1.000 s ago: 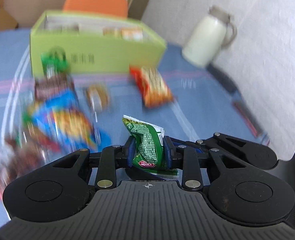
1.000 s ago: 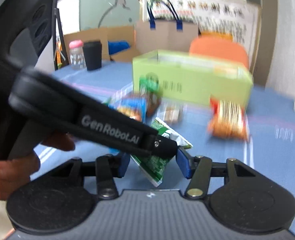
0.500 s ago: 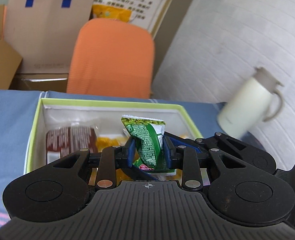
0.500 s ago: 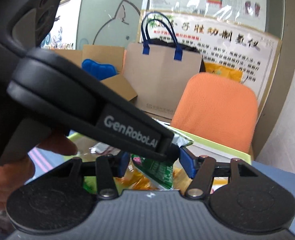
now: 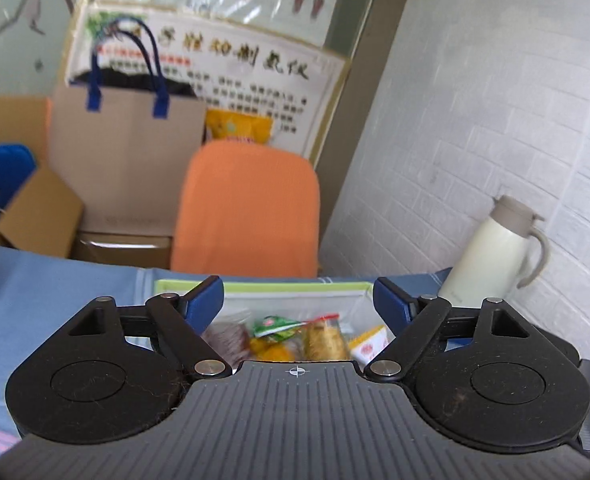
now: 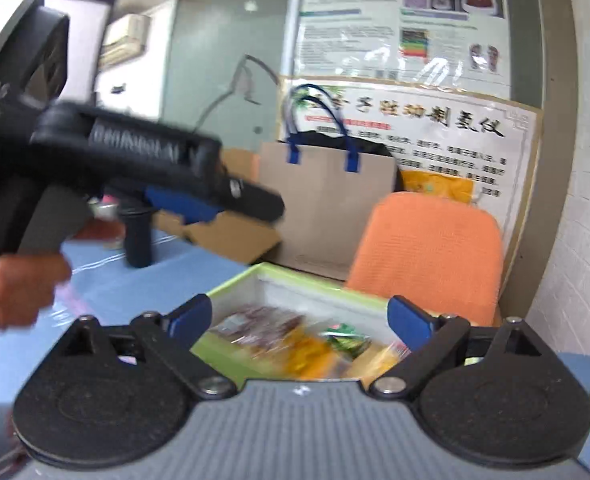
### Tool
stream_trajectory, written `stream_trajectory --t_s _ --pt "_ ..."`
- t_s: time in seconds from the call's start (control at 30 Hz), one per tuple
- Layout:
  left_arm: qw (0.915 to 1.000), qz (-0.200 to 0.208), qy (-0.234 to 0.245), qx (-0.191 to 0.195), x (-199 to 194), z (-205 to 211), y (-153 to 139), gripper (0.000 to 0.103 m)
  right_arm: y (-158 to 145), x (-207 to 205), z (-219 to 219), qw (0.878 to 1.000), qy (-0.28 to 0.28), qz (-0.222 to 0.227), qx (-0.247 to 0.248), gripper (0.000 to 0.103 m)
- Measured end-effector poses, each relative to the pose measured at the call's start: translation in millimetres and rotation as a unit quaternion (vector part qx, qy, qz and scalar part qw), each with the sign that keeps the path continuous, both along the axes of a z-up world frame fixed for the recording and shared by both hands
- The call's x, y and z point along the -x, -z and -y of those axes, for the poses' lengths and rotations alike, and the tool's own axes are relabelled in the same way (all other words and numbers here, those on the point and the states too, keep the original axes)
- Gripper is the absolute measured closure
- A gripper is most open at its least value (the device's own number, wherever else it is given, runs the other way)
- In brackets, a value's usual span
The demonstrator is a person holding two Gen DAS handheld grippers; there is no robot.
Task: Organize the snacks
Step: 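Lower the green packet into the green box and open the left tool, then grasp the blue cookie bag with the left tool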
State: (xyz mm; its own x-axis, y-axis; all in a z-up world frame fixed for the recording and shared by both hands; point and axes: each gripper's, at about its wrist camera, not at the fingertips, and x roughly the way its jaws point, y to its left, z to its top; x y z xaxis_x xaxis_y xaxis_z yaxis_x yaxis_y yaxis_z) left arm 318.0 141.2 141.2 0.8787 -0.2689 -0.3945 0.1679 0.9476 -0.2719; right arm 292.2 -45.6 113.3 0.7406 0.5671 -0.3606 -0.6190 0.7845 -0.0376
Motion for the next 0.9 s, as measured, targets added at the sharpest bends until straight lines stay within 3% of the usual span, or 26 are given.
stream_trajectory --t_s 0.23,0.3,0.37,0.47,0.53,0.7,0.9 --pt "0.9974 -0.043 -0.055 -0.021 98.5 -44.7 45.6 0.031 61.8 76.1 -42.5 0.993 -0.055 -0.094 0.035 0.009" --pt "0.995 -0.079 -0.06 -0.008 113.4 -52.8 66.8 0.035 78.7 85.1 -54.6 0.991 -0.05 -0.114 0.05 0.009" --pt "0.9935 -0.104 -0.036 0.03 129.4 -55.0 81.9 0.039 88.2 88.3 -61.4 0.99 -0.036 -0.119 0.058 0.009" --pt "0.9871 -0.13 0.025 0.089 132.5 -46.6 97.0 0.042 97.4 84.4 -69.0 0.988 -0.027 -0.142 0.048 0.009" --pt "0.9823 -0.161 0.041 0.086 123.4 -31.1 106.2 0.054 102.3 84.3 -70.5 0.986 -0.026 -0.155 0.053 0.009" --pt "0.973 -0.209 0.062 0.076 103.4 -7.1 130.0 0.071 99.7 111.2 -72.1 0.986 -0.062 -0.14 0.073 0.009" --pt "0.9692 -0.216 0.094 0.07 114.6 25.0 135.2 0.073 94.0 150.3 -45.5 0.987 -0.023 -0.123 0.099 0.009"
